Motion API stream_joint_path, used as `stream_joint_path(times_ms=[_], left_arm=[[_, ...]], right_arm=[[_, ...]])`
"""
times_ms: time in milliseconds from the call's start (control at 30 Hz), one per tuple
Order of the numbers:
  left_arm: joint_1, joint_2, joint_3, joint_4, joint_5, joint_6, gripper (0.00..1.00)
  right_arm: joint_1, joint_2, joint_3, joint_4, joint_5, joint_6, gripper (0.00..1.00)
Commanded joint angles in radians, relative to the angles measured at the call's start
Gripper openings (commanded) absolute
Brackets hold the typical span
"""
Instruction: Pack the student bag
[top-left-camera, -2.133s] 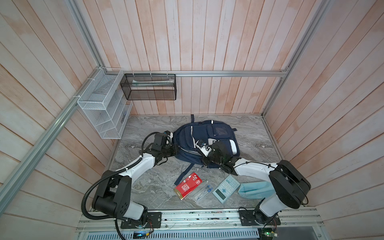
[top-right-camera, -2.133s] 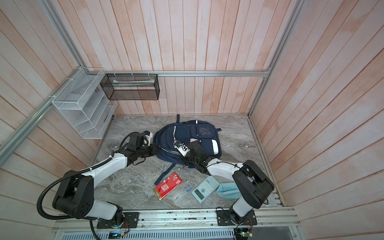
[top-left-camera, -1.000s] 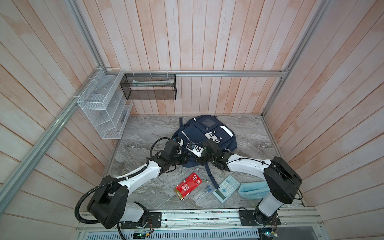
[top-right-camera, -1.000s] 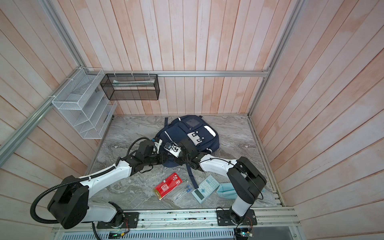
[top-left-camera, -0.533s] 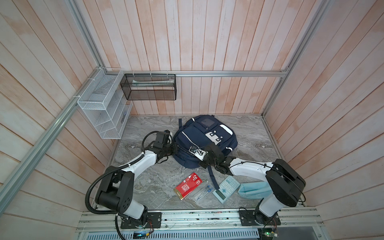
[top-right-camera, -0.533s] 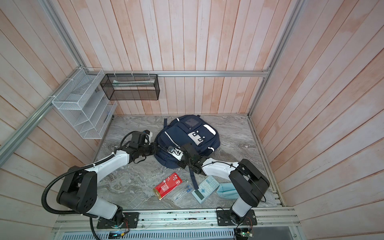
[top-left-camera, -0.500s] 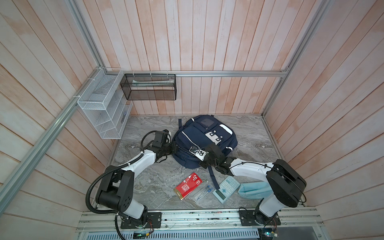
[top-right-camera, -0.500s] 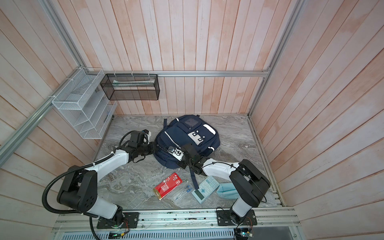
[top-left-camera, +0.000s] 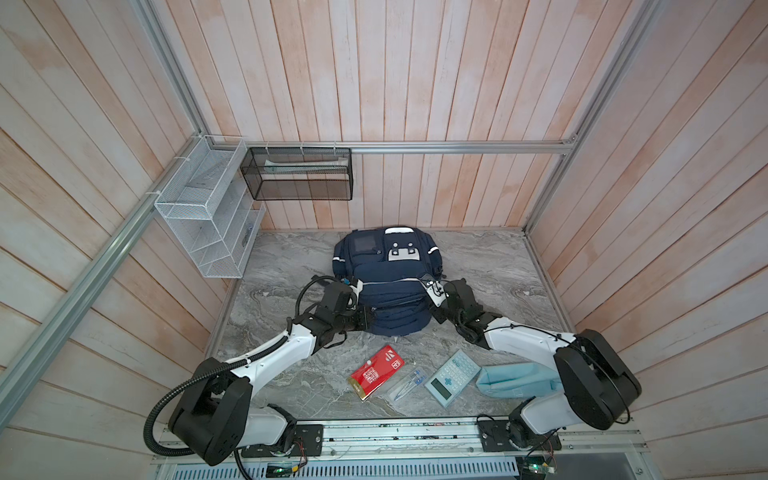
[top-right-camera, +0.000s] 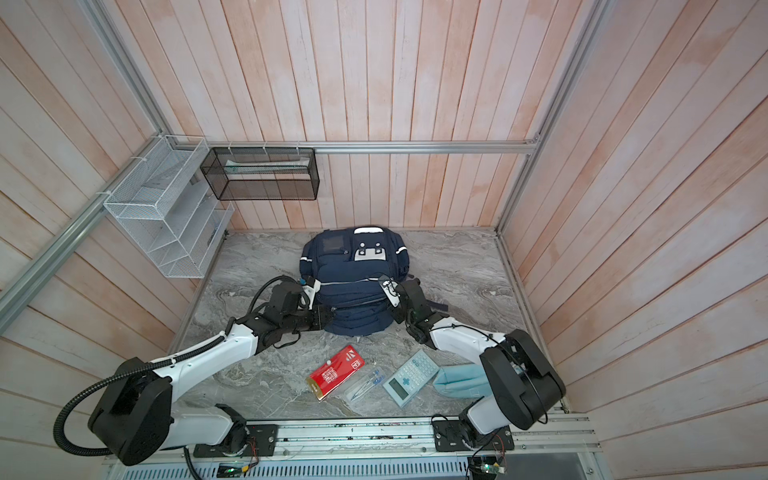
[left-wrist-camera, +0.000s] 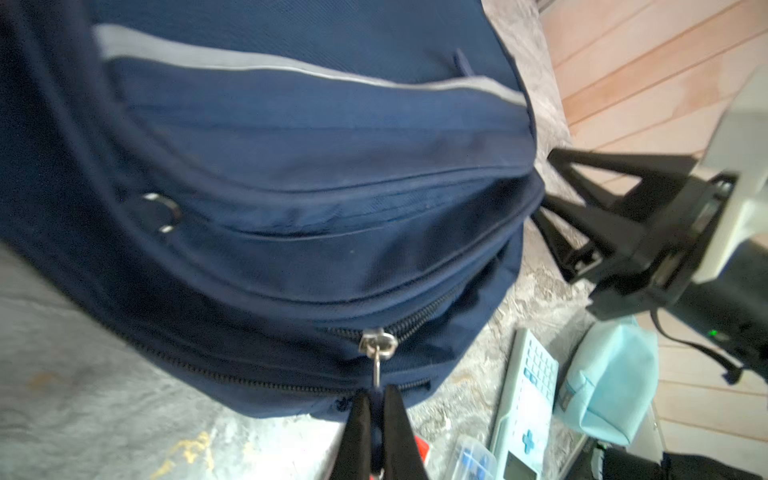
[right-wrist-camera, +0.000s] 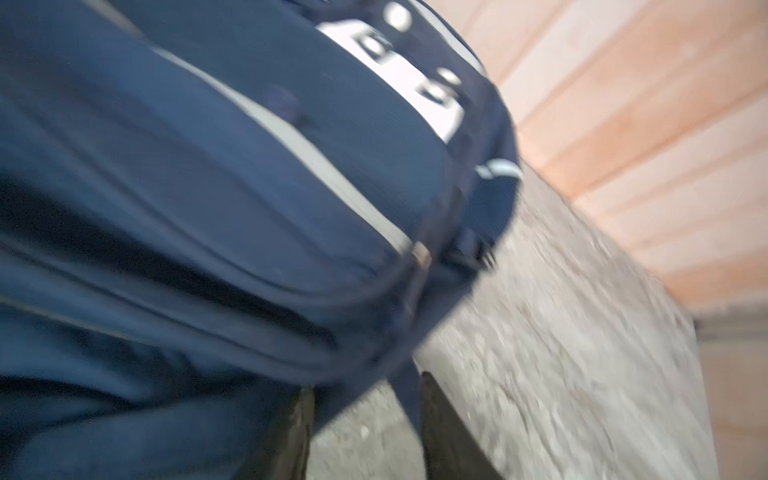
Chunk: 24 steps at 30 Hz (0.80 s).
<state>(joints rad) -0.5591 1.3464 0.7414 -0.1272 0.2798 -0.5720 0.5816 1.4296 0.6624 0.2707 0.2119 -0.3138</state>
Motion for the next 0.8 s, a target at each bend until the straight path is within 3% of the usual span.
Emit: stream_joint_path(times_ms=[0, 100, 200, 333, 500, 567, 667, 700, 767], left_arm=[[-0.045, -0.009, 0.005, 0.060, -0.023, -0.070, 0.00], [-0.069, 0.026, 0.040, 0.057, -0.030, -0.067, 0.00], [-0.078, 0.028, 0.056, 0.058, -0.040, -0.058, 0.00], [-0.077, 0.030, 0.080, 0.037, -0.042, -0.047, 0.00], [-0.078, 0.022, 0.086, 0.031, -0.042, -0.046, 0.00], [-0.077, 0.020, 0.085, 0.021, -0.045, -0.049, 0.00], [-0.075, 0.015, 0.082, 0.003, -0.076, -0.043, 0.00], [-0.067, 0.015, 0.082, -0.004, -0.087, -0.038, 0.00], [-0.035, 0.010, 0.073, -0.016, -0.087, -0.030, 0.00]], right_arm=[[0.038, -0.144, -0.085, 0.086, -0.116, 0.016, 0.52], [0.100, -0.187, -0.103, 0.134, -0.259, -0.013, 0.54], [0.156, -0.102, -0.001, 0.035, -0.326, -0.041, 0.53], [0.228, 0.051, 0.127, -0.056, -0.321, -0.129, 0.51], [0.257, 0.197, 0.231, -0.135, -0.278, -0.152, 0.44], [0.259, 0.226, 0.247, -0.143, -0.276, -0.151, 0.36], [0.259, 0.235, 0.243, -0.136, -0.236, -0.154, 0.06], [0.258, 0.227, 0.234, -0.137, -0.220, -0.159, 0.01], [0.258, 0.205, 0.213, -0.143, -0.189, -0.160, 0.00]])
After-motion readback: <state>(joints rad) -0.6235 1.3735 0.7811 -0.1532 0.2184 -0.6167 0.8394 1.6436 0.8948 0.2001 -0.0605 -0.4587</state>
